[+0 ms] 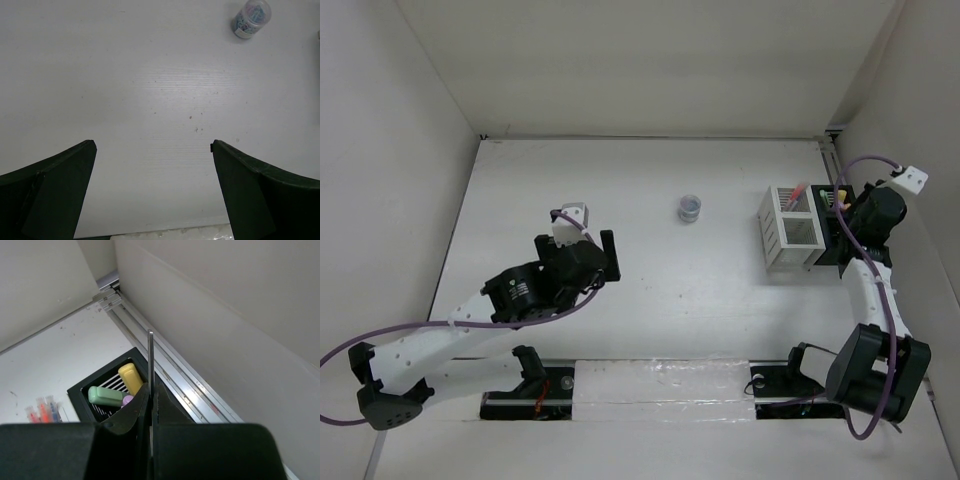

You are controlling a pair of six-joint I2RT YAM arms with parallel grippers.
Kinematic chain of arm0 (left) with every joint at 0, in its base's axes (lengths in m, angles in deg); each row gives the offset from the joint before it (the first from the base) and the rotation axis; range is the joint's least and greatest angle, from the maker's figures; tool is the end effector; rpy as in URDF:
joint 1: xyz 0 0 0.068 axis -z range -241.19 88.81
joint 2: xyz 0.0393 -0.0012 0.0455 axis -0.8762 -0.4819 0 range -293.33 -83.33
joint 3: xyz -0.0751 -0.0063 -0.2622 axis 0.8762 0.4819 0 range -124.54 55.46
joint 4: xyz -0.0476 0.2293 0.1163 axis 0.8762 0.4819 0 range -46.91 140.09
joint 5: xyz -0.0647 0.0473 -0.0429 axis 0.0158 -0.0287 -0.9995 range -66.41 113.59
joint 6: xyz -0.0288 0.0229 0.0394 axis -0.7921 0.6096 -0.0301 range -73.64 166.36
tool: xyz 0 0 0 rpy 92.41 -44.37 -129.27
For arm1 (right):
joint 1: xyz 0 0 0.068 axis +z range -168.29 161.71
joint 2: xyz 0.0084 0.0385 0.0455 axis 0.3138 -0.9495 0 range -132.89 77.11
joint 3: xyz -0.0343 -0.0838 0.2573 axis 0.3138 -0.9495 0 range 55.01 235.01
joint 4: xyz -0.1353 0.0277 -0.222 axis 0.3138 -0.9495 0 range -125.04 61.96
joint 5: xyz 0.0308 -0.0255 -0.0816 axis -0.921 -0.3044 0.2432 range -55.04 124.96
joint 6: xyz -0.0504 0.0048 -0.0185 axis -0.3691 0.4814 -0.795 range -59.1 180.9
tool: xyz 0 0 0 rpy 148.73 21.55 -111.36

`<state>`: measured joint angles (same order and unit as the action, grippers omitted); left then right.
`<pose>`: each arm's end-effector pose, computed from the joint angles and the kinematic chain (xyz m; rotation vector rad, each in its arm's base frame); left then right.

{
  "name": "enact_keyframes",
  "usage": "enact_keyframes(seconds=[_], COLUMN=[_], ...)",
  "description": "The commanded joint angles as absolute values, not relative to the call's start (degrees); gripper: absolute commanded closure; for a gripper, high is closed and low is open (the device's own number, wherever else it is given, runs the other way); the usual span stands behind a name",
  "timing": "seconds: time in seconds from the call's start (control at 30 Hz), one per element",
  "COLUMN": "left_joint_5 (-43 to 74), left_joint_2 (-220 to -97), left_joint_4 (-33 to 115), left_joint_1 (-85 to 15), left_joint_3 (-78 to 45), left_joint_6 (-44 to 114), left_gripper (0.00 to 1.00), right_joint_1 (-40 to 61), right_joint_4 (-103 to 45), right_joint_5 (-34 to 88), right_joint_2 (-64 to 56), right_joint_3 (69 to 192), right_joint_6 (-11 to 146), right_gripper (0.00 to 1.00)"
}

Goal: Sort the stationery into containers
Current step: Place the scissors in the storage box, then pick up the stationery from the center of the board.

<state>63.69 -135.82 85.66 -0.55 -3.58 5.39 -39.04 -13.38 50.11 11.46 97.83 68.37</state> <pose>0.1071 -0.1436 0.3510 -0.0248 2.0534 -0.3312 0.2469 -0.1036 0.2989 0.6092 1.6132 -0.3981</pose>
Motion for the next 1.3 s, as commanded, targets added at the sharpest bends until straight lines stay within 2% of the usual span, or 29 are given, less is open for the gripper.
enact_keyframes(seconds=[0.0,0.27,0.4,0.57,0.73,0.8,0.83,0.9,0.93,1.0,1.03,1.13,1.17,1.27], left_joint_5=[63.8,62.0,62.0,61.5,61.5,61.5,61.5,61.5,61.5,61.5,61.5,62.1,62.1,63.2], left_joint_2=[-133.4,-133.4,-132.9,-132.9,-132.9,-132.9,-132.9,-132.9,-132.9,-133.4,-133.4,-134.0,-134.0,-134.7], left_joint_4=[84.4,83.3,82.7,82.7,82.7,82.7,82.7,82.7,82.7,82.7,82.7,82.7,82.7,83.4], left_joint_1=[-0.6,-0.6,-0.6,-0.6,-0.6,-0.6,-0.6,-0.6,-0.6,-0.6,-0.6,-0.6,-0.6,-0.6], left_joint_3=[-2.6,-2.6,-2.6,-2.6,-2.6,-2.6,-2.1,-2.1,-2.1,-2.1,-2.1,-2.1,-2.1,-2.1], left_joint_6=[6.0,7.2,7.7,7.7,7.7,8.2,8.2,8.2,8.2,8.2,8.2,7.6,7.6,6.9], left_gripper=[0.0,0.0,0.0,0.0,0.0,0.0,0.0,0.0,0.0,0.0,0.0,0.0,0.0,0.0], right_joint_1=[-40.0,-40.0,-40.0,-40.0,-40.0,-40.0,-40.0,-40.0,-40.0,-40.0,-40.0,-40.0,-39.1,-34.6], right_joint_4=[-7.4,-4.9,-4.4,-4.4,-4.4,-4.4,-4.4,-4.4,-4.4,-4.4,-4.4,-3.9,-3.9,-8.4], right_joint_5=[50.3,51.7,51.7,54.7,55.3,55.3,55.3,54.0,53.4,51.8,49.6,44.6,42.6,43.7], right_joint_2=[11.5,11.5,11.5,10.1,10.1,10.1,10.1,10.7,11.4,12.1,12.9,15.8,16.5,19.4], right_joint_3=[97.6,95.0,94.4,94.4,94.4,94.4,94.4,94.4,94.4,94.9,94.9,95.4,96.7,99.3], right_joint_6=[67.3,67.3,67.3,67.8,68.4,68.4,69.2,69.2,69.2,69.7,69.7,71.0,71.0,71.0], right_gripper=[1.0,1.0,0.94,0.94,0.89,0.8,0.62,0.46,0.29,0.25,0.16,0.07,0.0,0.0])
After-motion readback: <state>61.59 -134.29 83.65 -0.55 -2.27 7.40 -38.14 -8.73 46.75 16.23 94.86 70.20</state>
